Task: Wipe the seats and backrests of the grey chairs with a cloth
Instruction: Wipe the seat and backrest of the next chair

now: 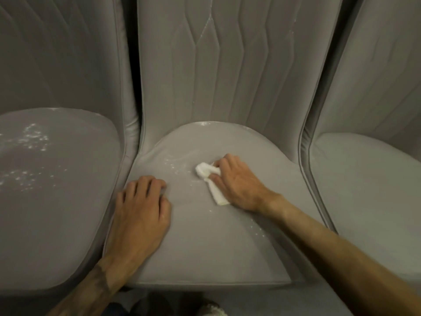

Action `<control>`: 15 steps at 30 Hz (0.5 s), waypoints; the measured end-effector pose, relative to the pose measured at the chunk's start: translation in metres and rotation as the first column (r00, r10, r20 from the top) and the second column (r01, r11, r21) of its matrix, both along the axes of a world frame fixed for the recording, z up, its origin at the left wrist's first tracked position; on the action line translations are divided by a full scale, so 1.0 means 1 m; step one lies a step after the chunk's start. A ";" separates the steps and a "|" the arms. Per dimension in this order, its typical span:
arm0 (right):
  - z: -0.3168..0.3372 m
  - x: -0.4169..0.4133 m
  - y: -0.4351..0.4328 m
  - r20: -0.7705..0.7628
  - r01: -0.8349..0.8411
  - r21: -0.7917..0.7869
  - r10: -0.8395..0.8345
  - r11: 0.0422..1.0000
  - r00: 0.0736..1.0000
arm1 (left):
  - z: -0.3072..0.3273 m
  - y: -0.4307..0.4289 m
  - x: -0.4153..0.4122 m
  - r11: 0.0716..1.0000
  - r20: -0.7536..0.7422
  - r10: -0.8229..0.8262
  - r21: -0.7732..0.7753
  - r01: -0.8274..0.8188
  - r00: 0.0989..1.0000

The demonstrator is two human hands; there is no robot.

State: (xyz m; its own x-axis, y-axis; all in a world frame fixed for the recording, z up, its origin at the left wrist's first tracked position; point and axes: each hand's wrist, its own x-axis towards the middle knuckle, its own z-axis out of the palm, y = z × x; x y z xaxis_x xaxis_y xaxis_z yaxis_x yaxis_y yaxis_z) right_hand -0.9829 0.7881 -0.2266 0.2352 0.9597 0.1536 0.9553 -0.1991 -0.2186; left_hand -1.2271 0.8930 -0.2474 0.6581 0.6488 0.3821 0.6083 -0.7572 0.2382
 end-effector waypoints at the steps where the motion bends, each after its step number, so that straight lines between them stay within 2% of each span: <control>1: 0.002 0.019 -0.004 -0.008 0.091 -0.013 -0.091 0.996 0.996 | 0.001 0.000 0.000 1.000 0.000 -0.002 -0.002 0.002 1.000; 3: 0.008 0.054 -0.013 0.023 0.304 -0.035 -0.303 0.952 0.953 | 0.002 -0.001 0.000 1.000 -0.003 0.003 -0.002 -0.003 1.000; 5: 0.006 0.047 -0.013 0.050 0.382 -0.030 -0.381 0.924 0.923 | 0.002 -0.002 0.000 1.000 -0.013 0.004 -0.002 -0.004 1.000; 6: 0.004 0.028 -0.010 0.030 0.339 -0.023 -0.338 0.940 0.940 | 0.003 -0.002 0.000 1.000 -0.019 0.004 -0.005 -0.004 1.000; 9: -0.008 -0.033 -0.014 -0.007 0.054 0.028 -0.054 0.998 0.998 | 0.004 -0.002 0.000 1.000 -0.029 0.011 -0.023 -0.012 1.000; 11: -0.002 -0.030 -0.028 0.015 0.002 0.021 -0.002 1.000 1.000 | 0.005 -0.003 0.000 1.000 -0.032 0.011 -0.027 -0.012 0.999; 13: 0.005 0.001 -0.045 0.004 0.159 -0.006 -0.159 0.987 0.987 | 0.005 -0.003 0.000 1.000 -0.030 0.004 -0.025 -0.004 1.000; 15: 0.007 0.029 -0.066 0.032 0.352 -0.018 -0.352 0.936 0.936 | 0.006 -0.003 0.000 1.000 -0.027 0.003 -0.025 -0.004 1.000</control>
